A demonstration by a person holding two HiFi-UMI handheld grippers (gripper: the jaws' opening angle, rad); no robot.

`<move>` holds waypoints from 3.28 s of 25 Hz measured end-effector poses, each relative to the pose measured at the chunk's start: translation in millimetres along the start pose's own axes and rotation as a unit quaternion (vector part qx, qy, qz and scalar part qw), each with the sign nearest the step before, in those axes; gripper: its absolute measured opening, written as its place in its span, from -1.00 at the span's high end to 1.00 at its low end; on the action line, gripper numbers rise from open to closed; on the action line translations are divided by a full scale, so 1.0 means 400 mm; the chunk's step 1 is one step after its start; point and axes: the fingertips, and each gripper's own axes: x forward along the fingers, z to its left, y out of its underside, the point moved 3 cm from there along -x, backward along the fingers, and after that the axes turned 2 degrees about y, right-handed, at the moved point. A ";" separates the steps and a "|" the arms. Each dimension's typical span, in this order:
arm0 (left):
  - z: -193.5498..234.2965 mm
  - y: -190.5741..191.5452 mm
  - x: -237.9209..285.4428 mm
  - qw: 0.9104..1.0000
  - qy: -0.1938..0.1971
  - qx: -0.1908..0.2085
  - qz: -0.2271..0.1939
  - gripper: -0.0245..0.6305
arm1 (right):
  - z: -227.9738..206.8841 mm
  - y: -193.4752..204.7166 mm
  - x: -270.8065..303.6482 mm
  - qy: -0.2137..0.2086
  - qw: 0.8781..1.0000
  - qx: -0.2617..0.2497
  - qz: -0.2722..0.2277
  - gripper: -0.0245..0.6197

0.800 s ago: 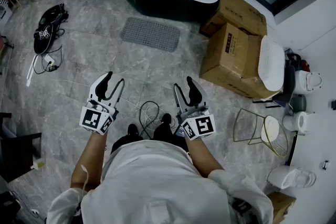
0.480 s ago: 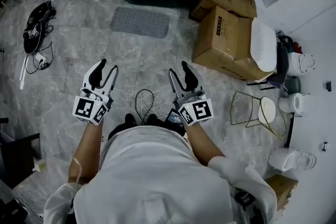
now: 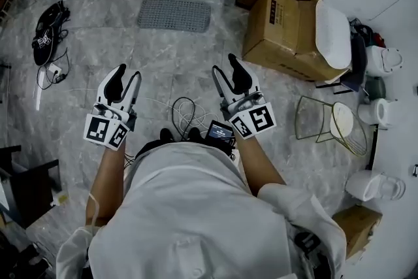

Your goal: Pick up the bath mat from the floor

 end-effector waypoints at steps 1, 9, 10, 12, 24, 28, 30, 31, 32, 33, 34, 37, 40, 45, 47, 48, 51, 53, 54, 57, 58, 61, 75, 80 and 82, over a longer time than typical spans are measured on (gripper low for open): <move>-0.011 0.005 0.005 1.000 0.000 0.000 0.003 0.40 | -0.012 0.007 -0.007 -0.002 1.000 0.007 0.001 0.30; -0.089 0.030 0.039 1.000 0.001 0.002 0.018 0.41 | -0.042 0.031 -0.035 -0.036 0.999 0.028 -0.014 0.30; -0.097 0.033 0.045 1.000 0.001 0.002 0.018 0.41 | -0.052 0.032 -0.039 -0.035 0.999 0.018 -0.012 0.30; -0.111 0.040 0.058 1.000 0.002 0.002 0.019 0.41 | -0.083 0.032 -0.053 -0.029 0.999 -0.009 -0.007 0.30; -0.018 0.113 0.212 0.999 0.020 -0.022 0.045 0.44 | -0.431 0.060 -0.043 0.081 0.996 -0.028 0.008 0.30; 0.113 0.127 0.314 0.998 0.012 -0.046 0.043 0.44 | -0.451 0.124 0.095 0.089 0.995 0.003 0.034 0.30; 0.182 0.116 0.366 0.998 0.014 -0.053 0.040 0.44 | -0.456 0.152 0.174 0.087 0.995 0.017 0.045 0.30; 0.217 0.110 0.389 0.998 0.017 -0.053 0.039 0.44 | -0.457 0.162 0.219 0.083 0.995 0.019 0.051 0.30; 0.255 0.105 0.408 0.998 0.018 -0.053 0.039 0.44 | -0.457 0.169 0.266 0.077 0.995 0.020 0.057 0.30; 0.295 0.103 0.424 0.998 0.017 -0.055 0.040 0.44 | -0.456 0.175 0.315 0.072 0.995 0.020 0.061 0.30; 0.336 0.100 0.438 0.997 0.016 -0.057 0.040 0.44 | -0.455 0.178 0.365 0.067 0.995 0.021 0.064 0.30; 0.454 0.092 0.475 0.997 0.016 -0.062 0.039 0.44 | -0.449 0.175 0.507 0.057 0.996 0.018 0.062 0.30; 0.557 0.093 0.525 0.997 0.018 -0.066 0.038 0.45 | -0.453 0.181 0.626 0.054 0.997 0.012 0.057 0.30; 0.671 0.072 0.616 0.997 0.012 -0.077 0.028 0.46 | -0.471 0.191 0.753 0.052 0.997 0.010 0.052 0.30; 0.701 0.063 0.657 0.997 0.015 -0.077 0.024 0.46 | -0.497 0.197 0.786 0.053 0.997 0.015 0.053 0.30; 0.717 0.063 0.678 0.997 0.016 -0.078 0.024 0.46 | -0.514 0.202 0.805 0.053 0.997 0.017 0.054 0.30; 0.771 0.081 0.740 0.996 0.010 -0.084 0.032 0.47 | -0.573 0.234 0.863 0.056 0.997 0.032 0.052 0.30; 0.813 0.105 0.791 0.995 0.000 -0.088 0.041 0.48 | -0.620 0.272 0.908 0.056 0.996 0.048 0.050 0.30; 0.836 0.117 0.820 0.995 -0.005 -0.088 0.047 0.48 | -0.645 0.297 0.935 0.055 0.996 0.056 0.053 0.30; 0.908 0.150 0.918 0.994 -0.020 -0.089 0.067 0.48 | -0.723 0.375 1.037 0.042 0.994 0.076 0.072 0.30; 0.932 0.160 0.954 0.993 -0.023 -0.088 0.073 0.48 | -0.751 0.394 1.074 0.038 0.993 0.081 0.076 0.30; 1.009 0.193 1.066 0.991 -0.033 -0.088 0.096 0.48 | -0.845 0.444 1.185 0.028 0.992 0.092 0.083 0.30; 1.308 0.438 1.371 0.967 -0.088 -0.126 0.201 0.48 | -1.263 0.840 1.493 0.034 0.968 0.219 0.118 0.30; 1.353 0.543 1.393 0.960 -0.092 -0.152 0.218 0.48 | -1.291 1.072 1.541 0.014 0.963 0.207 0.173 0.30; 1.371 0.606 1.396 0.956 -0.084 -0.157 0.232 0.48 | -1.307 1.190 1.512 0.006 0.958 0.181 0.223 0.30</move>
